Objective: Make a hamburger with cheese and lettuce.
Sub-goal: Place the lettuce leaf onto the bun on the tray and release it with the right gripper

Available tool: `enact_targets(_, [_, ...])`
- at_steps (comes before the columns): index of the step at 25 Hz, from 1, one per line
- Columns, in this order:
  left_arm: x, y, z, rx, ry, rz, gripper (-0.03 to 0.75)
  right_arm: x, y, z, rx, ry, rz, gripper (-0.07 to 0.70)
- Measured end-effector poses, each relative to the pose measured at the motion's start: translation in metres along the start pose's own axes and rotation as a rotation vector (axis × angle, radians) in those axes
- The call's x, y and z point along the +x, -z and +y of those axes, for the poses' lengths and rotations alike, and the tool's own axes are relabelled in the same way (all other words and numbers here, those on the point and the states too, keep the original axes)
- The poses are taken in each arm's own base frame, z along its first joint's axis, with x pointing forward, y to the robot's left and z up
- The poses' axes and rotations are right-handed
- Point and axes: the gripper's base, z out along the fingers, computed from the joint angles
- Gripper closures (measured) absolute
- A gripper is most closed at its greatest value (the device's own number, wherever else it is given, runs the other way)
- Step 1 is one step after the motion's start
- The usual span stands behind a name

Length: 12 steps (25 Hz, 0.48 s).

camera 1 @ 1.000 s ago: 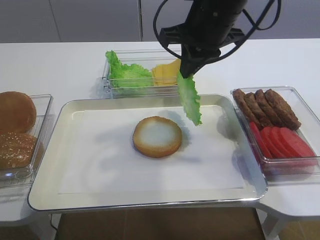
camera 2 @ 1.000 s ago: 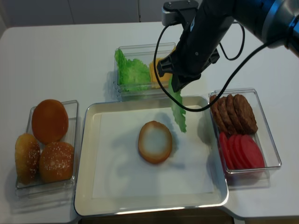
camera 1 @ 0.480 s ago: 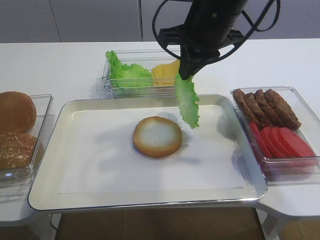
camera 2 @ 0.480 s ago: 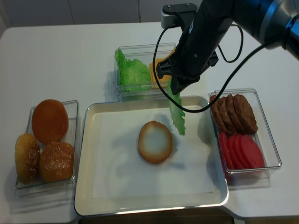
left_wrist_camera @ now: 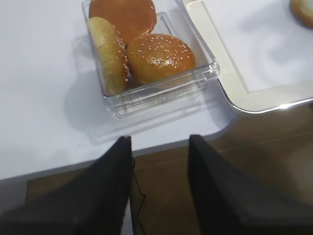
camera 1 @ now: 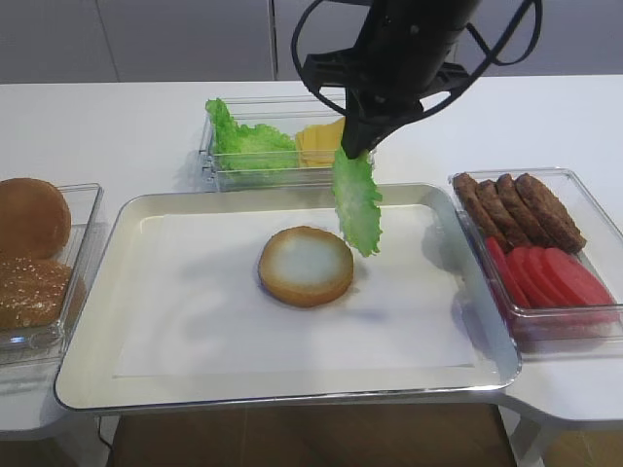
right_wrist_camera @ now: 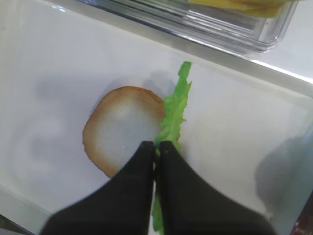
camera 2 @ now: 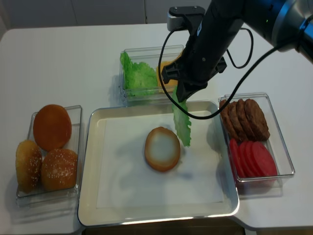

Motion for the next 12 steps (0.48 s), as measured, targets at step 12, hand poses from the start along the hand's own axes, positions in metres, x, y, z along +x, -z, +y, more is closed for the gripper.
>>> enact_targets(12, [0.000,0.000,0.000,0.000,0.000,0.000,0.427,0.000,-0.010,0.008,-0.042,0.010,0.026,0.590])
